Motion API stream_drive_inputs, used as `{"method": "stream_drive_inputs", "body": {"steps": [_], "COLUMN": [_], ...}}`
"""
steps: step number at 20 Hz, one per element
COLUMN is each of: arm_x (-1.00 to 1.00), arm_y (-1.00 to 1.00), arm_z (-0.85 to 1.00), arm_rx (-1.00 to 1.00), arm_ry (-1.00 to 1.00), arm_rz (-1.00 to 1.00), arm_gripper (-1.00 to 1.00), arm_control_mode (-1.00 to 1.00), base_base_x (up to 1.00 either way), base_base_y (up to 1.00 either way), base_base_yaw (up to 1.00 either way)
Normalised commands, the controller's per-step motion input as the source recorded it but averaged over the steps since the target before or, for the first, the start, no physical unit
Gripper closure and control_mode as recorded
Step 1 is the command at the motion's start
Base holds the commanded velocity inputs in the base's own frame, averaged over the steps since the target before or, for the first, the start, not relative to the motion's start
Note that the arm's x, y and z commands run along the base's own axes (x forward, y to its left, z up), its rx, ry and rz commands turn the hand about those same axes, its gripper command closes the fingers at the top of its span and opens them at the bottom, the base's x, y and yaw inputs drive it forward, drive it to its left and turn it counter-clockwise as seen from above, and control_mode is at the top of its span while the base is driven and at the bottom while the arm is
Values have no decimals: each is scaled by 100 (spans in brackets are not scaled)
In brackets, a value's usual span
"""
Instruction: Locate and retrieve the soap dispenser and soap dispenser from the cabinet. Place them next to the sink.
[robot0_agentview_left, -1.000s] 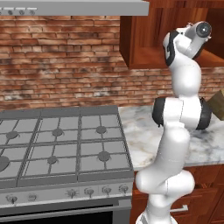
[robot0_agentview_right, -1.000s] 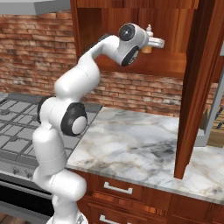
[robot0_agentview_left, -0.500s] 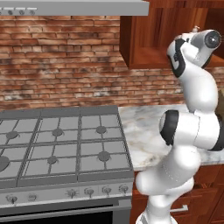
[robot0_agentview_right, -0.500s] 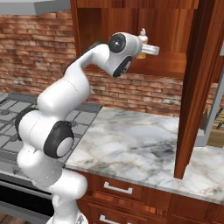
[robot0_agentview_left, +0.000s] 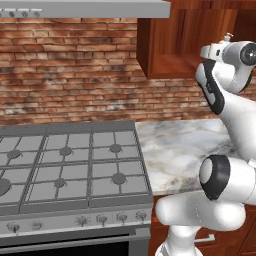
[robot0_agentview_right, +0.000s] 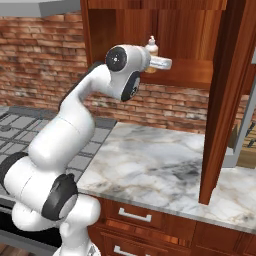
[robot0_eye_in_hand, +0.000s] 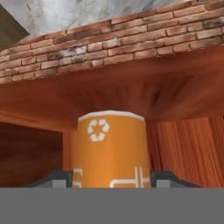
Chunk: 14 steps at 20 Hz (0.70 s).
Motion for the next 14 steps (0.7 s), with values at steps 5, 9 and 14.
{"method": "stream_drive_inputs", "body": {"steps": [5,9,14], "arm_x": [-60,-65,-68], "arm_y": [42,31,9], "arm_z": [13,9,0], "arm_rx": [0,0,0], "arm_ry": [0,0,-1], "arm_rz": [-1,-1,0], "arm_gripper": [100,100,100], "arm_control_mode": [-100,-100,-100], "base_base_x": [0,0,0], "base_base_y": [0,0,0], "base_base_yaw": [0,0,0]}}
